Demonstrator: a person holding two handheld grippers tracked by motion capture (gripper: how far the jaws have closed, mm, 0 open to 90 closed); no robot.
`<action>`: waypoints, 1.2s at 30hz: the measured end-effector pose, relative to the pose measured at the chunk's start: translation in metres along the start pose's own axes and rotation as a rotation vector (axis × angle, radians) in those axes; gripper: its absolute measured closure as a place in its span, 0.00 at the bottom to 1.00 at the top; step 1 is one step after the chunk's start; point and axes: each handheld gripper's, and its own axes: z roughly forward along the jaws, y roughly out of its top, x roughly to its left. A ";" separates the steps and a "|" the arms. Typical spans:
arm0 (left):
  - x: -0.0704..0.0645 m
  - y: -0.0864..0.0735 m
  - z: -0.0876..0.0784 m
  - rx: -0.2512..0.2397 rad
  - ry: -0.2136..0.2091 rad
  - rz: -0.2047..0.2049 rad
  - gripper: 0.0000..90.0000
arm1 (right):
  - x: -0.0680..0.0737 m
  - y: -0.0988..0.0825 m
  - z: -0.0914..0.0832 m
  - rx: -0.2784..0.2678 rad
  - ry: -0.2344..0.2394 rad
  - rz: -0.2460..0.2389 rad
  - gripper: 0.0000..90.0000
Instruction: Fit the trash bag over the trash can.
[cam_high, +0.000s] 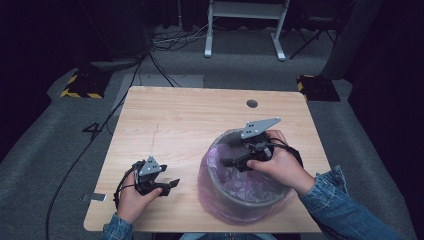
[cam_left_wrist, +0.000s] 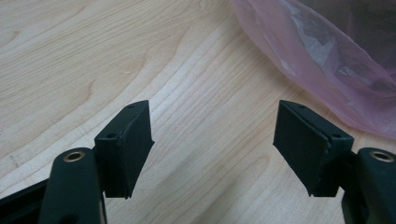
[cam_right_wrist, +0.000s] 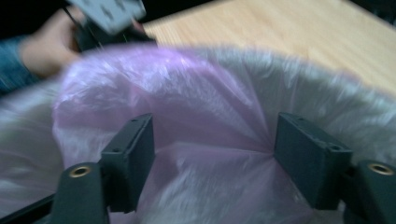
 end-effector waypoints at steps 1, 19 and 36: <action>0.000 0.000 0.001 0.001 -0.003 0.001 0.31 | -0.001 -0.001 0.003 0.025 -0.007 -0.006 0.28; -0.001 0.002 0.007 0.009 -0.024 0.002 0.31 | -0.008 -0.019 0.037 0.281 -0.075 -0.089 0.23; 0.000 0.002 0.007 0.013 -0.029 0.009 0.31 | -0.002 -0.025 0.044 0.354 -0.009 -0.046 0.29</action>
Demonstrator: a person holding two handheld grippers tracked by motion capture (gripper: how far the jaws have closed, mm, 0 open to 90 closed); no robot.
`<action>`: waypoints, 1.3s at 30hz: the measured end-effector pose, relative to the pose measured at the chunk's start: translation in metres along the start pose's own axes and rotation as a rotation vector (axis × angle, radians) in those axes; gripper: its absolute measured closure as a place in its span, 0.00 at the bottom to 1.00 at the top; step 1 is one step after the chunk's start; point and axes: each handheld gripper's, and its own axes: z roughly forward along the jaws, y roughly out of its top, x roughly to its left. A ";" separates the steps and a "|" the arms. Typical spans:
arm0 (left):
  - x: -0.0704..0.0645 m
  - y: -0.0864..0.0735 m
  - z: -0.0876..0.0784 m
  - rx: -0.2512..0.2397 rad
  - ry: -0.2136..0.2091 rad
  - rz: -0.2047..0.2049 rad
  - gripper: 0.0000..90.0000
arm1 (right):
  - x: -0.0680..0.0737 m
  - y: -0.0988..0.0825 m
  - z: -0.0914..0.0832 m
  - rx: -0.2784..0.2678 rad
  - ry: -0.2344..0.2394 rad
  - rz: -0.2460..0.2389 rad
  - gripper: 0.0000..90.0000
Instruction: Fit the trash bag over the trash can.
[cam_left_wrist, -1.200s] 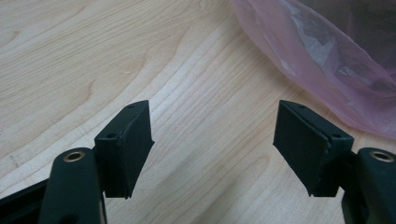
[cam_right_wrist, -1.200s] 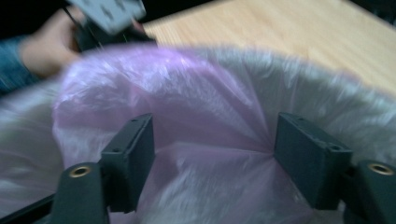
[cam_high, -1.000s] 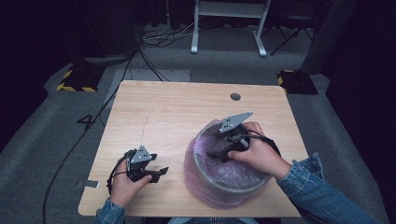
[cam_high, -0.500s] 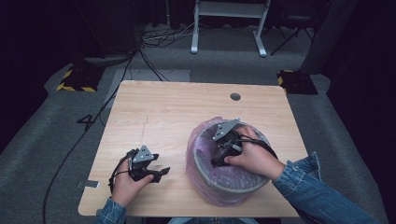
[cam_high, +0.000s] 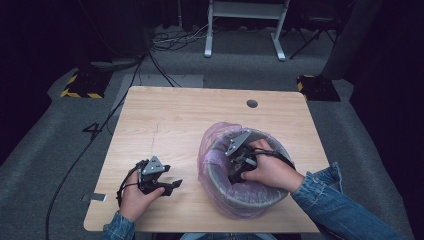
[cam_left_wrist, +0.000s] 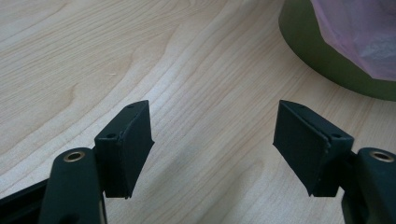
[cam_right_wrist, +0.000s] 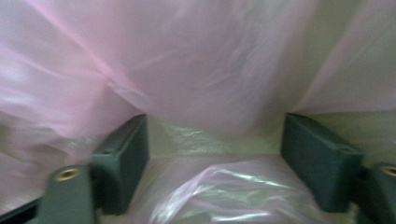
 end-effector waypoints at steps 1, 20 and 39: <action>0.000 0.000 0.000 0.000 -0.002 -0.002 0.31 | 0.000 0.001 -0.004 -0.018 0.007 0.006 0.29; -0.002 0.001 0.003 0.005 -0.010 -0.002 0.31 | 0.006 0.023 -0.086 -0.377 0.010 0.007 0.39; -0.001 0.001 0.005 0.008 -0.007 0.000 0.31 | -0.003 -0.019 -0.146 -0.305 -0.137 0.005 0.53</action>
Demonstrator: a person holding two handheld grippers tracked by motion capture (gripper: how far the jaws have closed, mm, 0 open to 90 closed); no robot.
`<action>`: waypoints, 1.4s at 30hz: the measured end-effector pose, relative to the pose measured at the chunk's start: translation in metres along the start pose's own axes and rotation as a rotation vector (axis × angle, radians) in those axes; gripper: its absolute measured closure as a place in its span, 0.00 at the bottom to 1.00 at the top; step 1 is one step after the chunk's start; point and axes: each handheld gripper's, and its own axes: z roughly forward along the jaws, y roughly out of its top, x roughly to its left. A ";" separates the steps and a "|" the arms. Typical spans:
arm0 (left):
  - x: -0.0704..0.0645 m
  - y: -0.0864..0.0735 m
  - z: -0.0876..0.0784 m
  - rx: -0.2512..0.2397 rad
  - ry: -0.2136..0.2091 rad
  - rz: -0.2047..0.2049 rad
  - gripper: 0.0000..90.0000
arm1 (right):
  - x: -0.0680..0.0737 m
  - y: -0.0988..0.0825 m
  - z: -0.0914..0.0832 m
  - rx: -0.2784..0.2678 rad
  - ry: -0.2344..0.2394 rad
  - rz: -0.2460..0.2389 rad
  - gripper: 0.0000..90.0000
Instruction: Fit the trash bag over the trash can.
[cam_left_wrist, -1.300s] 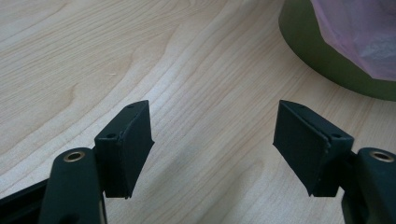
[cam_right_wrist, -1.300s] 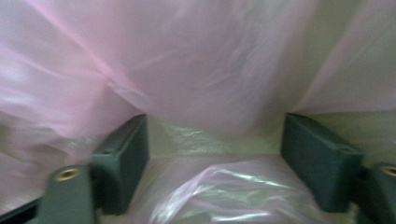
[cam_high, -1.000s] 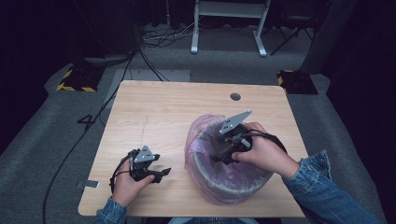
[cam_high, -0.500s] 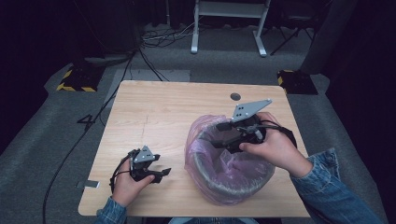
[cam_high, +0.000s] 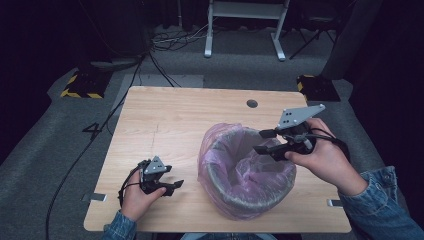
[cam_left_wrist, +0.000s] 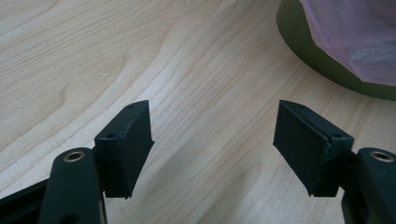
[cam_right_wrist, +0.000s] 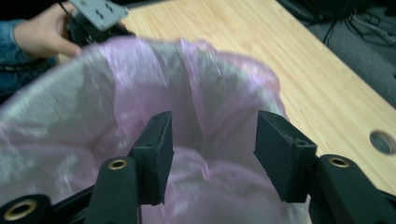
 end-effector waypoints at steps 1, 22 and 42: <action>0.000 0.000 0.000 0.001 0.002 -0.001 0.31 | -0.001 -0.003 -0.001 0.010 0.001 0.004 0.52; 0.001 -0.002 0.001 0.012 0.016 0.000 0.31 | 0.012 -0.030 0.036 0.532 0.044 -0.085 0.63; 0.001 -0.004 -0.001 0.011 0.016 -0.009 0.31 | 0.009 -0.032 0.008 0.240 0.059 -0.052 0.36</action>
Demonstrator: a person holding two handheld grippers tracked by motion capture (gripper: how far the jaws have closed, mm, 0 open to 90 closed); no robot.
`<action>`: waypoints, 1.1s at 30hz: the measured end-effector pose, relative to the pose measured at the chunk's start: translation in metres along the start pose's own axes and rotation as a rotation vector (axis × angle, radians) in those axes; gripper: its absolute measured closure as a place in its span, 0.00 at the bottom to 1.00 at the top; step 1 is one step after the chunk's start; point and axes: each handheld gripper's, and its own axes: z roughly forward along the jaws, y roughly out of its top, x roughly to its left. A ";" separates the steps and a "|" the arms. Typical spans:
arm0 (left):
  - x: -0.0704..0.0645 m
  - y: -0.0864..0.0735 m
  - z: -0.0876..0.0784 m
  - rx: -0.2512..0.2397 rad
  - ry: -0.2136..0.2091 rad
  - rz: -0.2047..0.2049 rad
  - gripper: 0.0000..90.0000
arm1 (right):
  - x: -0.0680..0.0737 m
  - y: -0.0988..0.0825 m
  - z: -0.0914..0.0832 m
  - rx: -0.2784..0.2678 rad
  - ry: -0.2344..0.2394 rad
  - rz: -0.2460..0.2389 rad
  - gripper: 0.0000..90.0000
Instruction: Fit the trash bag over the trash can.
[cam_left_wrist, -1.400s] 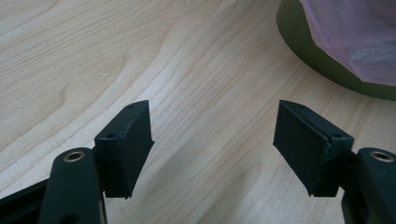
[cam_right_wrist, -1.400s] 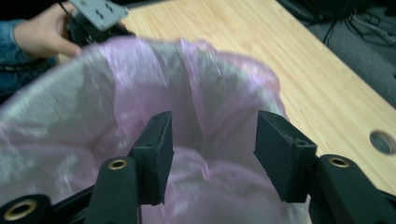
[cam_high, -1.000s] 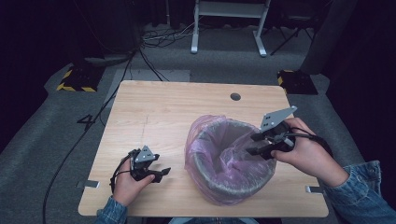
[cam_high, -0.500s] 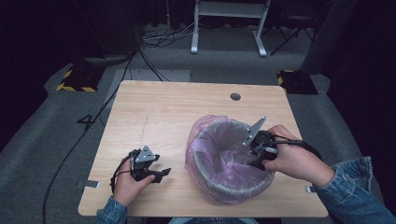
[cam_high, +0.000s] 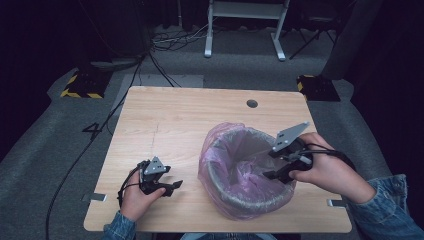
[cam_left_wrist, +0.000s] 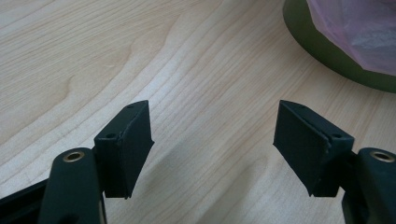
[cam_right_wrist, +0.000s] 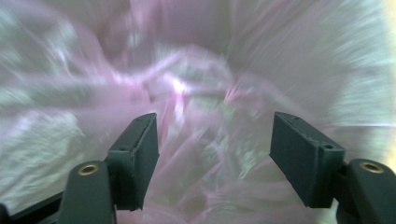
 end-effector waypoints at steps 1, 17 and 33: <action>0.000 0.000 -0.001 0.001 0.003 0.003 0.31 | -0.001 -0.003 -0.006 -0.057 -0.013 0.016 0.35; 0.005 -0.015 -0.016 0.018 0.085 -0.035 0.31 | -0.055 -0.108 -0.013 -0.383 -0.203 0.360 0.34; 0.008 -0.018 -0.019 0.066 0.131 -0.045 0.30 | -0.072 -0.196 0.037 -0.269 -0.313 0.506 0.32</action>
